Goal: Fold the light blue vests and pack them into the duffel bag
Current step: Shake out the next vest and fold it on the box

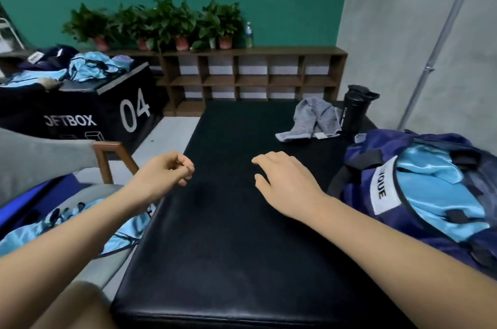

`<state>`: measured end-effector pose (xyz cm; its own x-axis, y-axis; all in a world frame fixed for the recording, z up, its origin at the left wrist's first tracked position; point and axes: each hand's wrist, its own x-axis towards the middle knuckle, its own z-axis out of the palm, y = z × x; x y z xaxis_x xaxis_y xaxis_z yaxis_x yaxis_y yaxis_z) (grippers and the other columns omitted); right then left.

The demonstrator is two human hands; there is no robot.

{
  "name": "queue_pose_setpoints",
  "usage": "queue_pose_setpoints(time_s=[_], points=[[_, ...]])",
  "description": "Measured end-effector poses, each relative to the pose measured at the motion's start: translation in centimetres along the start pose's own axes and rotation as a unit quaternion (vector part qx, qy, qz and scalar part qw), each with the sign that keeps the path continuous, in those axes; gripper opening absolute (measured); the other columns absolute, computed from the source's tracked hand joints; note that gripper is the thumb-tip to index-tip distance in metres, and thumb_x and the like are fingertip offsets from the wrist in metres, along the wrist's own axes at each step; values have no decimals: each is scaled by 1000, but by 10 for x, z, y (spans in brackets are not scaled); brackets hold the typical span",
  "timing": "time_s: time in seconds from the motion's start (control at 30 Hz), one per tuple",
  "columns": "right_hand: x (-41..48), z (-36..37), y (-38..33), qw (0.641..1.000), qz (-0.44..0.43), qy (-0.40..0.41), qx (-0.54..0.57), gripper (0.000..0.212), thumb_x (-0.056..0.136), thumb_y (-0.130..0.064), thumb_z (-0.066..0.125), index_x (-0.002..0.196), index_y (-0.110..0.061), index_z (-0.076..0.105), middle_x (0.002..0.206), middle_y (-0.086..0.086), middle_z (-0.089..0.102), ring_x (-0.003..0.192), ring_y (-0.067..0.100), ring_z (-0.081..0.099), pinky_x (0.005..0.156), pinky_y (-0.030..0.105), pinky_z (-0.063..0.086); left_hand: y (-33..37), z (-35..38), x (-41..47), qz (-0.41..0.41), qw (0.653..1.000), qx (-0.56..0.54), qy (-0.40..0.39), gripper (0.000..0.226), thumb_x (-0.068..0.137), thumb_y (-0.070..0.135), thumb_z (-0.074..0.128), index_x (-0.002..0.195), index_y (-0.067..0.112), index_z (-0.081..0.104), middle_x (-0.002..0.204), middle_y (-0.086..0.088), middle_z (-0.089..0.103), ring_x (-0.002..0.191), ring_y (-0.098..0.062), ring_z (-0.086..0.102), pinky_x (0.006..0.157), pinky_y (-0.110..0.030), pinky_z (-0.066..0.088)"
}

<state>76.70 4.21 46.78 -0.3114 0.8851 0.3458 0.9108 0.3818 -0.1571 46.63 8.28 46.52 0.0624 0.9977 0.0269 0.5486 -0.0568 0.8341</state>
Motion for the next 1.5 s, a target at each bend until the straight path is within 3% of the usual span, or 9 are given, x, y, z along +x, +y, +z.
queue_pose_setpoints(time_s=[0.27,0.4,0.57,0.73,0.83,0.97,1.07,1.3,1.5], points=[[22,75,-74,997,-13,-58,54,42,110,-39,46,150,-24,52,139,-5,61,129,20,52,110,37,40,-102,-72,-23,-89,993,13,78,6,100,15,65,99,14,71,86,1,77,74,-7,71,60,-25,45],[30,111,-101,994,-22,-83,73,42,110,-38,47,148,-23,54,139,-5,61,129,20,53,111,37,40,-156,-99,-22,-137,985,15,98,11,88,27,75,96,21,70,81,-4,78,81,-29,76,68,-37,51],[33,146,-117,990,-28,-97,101,42,109,-37,51,147,-21,57,151,-6,56,143,17,46,118,38,36,-211,-108,-21,-178,971,113,110,26,84,17,82,103,21,64,84,0,77,78,-25,70,62,-32,47],[31,160,-120,992,-19,-82,96,44,111,-39,48,150,-22,56,159,-6,49,151,12,37,125,35,27,-260,-103,-10,-189,953,222,86,50,78,25,89,119,20,62,99,-4,68,86,-25,60,71,-35,40],[28,161,-119,993,-18,-72,93,42,111,-38,47,147,-22,59,158,-6,51,150,12,39,124,35,29,-277,-101,-3,-188,945,242,112,43,78,28,87,116,22,67,103,-7,68,90,-27,62,74,-35,44],[28,163,-118,993,-15,-61,97,40,111,-38,46,145,-24,61,157,-9,52,148,9,39,123,32,29,-276,-102,-1,-175,945,234,150,8,87,25,80,88,25,73,83,2,73,82,-24,69,70,-36,53],[28,164,-119,993,-16,-57,97,40,111,-38,46,144,-24,62,156,-9,53,147,8,40,122,32,30,-270,-112,2,-169,944,236,158,14,90,25,78,77,25,74,74,4,73,73,-19,69,66,-35,55],[27,163,-120,994,-16,-46,102,40,110,-37,46,145,-23,62,155,-10,53,146,9,41,121,31,31,-208,-164,6,-118,941,221,226,17,96,28,77,82,18,77,77,2,75,73,-11,68,67,-33,55],[29,164,-119,993,-15,-55,101,40,110,-37,48,145,-24,60,156,-10,52,147,10,40,122,34,31,-137,-207,-2,-52,933,240,263,21,98,31,75,84,15,75,77,-1,75,78,-19,70,71,-35,55]])
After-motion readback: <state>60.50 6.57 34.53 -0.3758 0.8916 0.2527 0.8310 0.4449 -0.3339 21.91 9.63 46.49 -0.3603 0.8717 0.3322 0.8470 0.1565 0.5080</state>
